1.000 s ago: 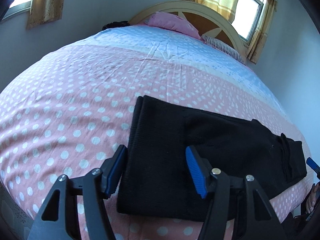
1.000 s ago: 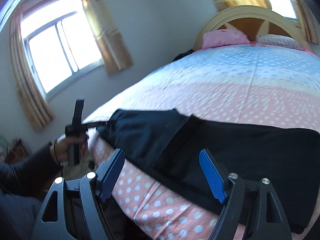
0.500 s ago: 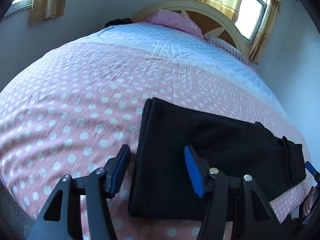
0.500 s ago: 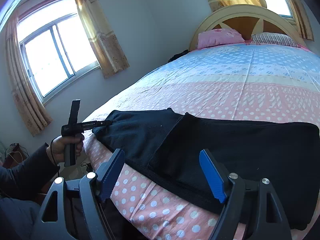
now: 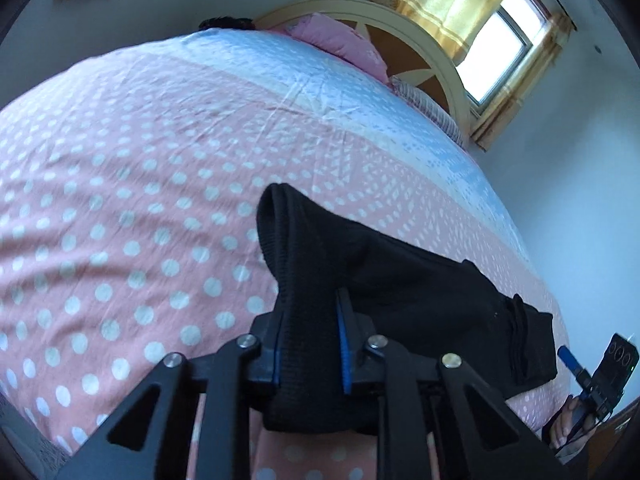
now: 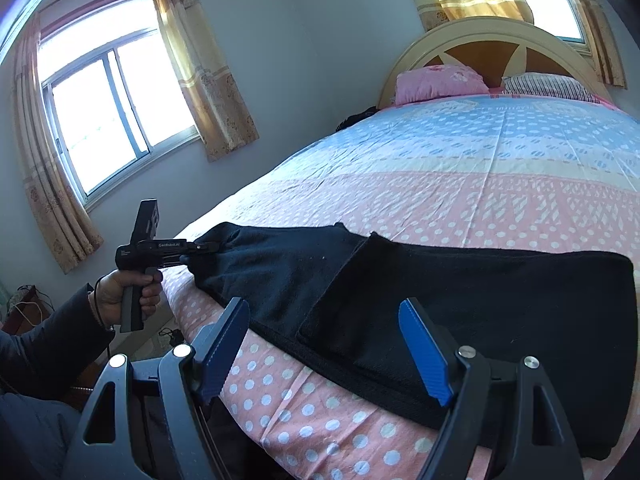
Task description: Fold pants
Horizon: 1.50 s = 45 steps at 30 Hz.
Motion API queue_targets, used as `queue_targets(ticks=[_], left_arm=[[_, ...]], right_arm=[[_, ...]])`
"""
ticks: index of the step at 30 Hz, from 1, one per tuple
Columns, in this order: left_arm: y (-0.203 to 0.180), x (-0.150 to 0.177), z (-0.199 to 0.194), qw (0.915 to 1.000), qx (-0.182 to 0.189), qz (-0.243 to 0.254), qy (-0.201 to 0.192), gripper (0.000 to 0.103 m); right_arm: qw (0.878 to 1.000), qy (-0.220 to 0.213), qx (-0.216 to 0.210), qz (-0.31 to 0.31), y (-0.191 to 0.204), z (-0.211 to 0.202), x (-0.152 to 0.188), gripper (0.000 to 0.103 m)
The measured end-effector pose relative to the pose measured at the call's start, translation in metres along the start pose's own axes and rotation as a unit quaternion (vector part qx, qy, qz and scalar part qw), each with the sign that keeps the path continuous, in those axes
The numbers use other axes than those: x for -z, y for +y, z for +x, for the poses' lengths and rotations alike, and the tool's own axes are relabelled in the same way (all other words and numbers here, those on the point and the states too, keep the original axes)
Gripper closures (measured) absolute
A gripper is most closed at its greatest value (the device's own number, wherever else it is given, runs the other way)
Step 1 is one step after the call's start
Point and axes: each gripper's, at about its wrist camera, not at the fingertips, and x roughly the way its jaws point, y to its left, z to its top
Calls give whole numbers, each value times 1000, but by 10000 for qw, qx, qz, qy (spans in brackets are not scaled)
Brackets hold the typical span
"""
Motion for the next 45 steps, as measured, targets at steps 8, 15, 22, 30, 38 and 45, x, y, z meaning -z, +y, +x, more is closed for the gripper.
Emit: queue_targets(ticks=[8, 15, 22, 30, 38, 45], left_arm=[[-61, -15, -43, 9975, 447, 409, -364, 82], [-135, -18, -56, 9886, 1273, 702, -396, 82], [-222, -18, -36, 9771, 1767, 1184, -36, 82], [-315, -1, 21, 9625, 1717, 2027, 549, 82], [-367, 33, 89, 9530, 1558, 2347, 1112, 82], [-398, 77, 130, 9424, 1192, 2838, 1308, 81]], right_arm=[[9978, -245, 601, 129, -13, -21, -14, 25], [9913, -592, 1108, 389, -34, -67, -28, 25], [9814, -757, 1580, 791, -75, -101, -17, 25], [9627, -905, 2010, 1570, -122, -120, -3, 25], [9596, -867, 2038, 1738, -136, -117, 3, 25], [9568, -839, 1998, 1937, -147, -115, 8, 24]])
